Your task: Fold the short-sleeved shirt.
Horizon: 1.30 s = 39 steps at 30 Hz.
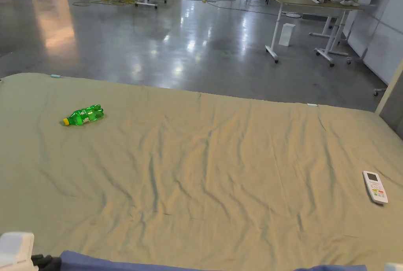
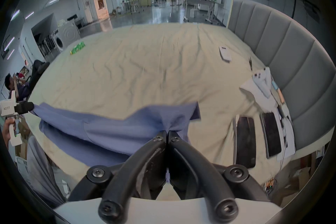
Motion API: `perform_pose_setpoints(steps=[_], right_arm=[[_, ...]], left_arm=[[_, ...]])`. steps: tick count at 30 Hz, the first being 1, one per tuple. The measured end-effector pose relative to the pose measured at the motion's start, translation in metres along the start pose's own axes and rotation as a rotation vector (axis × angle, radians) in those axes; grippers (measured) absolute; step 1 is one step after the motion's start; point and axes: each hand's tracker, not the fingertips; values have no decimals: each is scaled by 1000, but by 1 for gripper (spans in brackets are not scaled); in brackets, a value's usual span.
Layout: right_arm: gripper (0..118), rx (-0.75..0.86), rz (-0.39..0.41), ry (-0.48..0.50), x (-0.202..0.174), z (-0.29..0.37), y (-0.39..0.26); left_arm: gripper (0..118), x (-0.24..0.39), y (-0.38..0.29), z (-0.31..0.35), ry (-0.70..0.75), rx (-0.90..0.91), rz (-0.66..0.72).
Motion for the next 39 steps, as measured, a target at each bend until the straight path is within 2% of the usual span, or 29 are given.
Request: perform_pose_setpoints(steps=[5,9,15,18,19,21,22,23,25,28,31,33,39], right_arm=[[1,-116,15,-22,-1,-14,-41],[1,-183,14,-30,-1,-36,-63],[2,-189,8,-43,-8,-61,-77],[8,-189,18,-54,-12,-61,-72],[13,-191,24,-57,-22,-50,-67],[51,-183,24,-105,-27,-40,-59],[71,-171,46,-152,-28,-36,-54],[82,-155,65,-179,-27,-32,-51],[81,-64,92,-198,-35,-16,-35],[81,62,84,-195,-42,-5,-14],[82,261,64,-141,-61,14,10],[81,380,67,-140,-79,20,22],[82,607,27,-95,-117,13,45]], left_arm=[[6,-6,-37,-15,23,-123,31],[6,-1,-51,-32,53,-198,-4],[6,11,-49,-50,104,-225,-51],[7,11,-47,-51,106,-227,-62],[9,10,-45,-49,101,-222,-47],[22,8,-40,-45,87,-208,-18],[33,9,-36,-41,88,-194,-3],[47,9,-32,-38,87,-174,5],[61,13,-20,-31,86,-105,8],[62,24,2,-21,99,7,-14],[62,40,25,-13,95,150,-40],[62,54,39,-8,95,238,-50],[62,95,69,7,147,470,-75]])
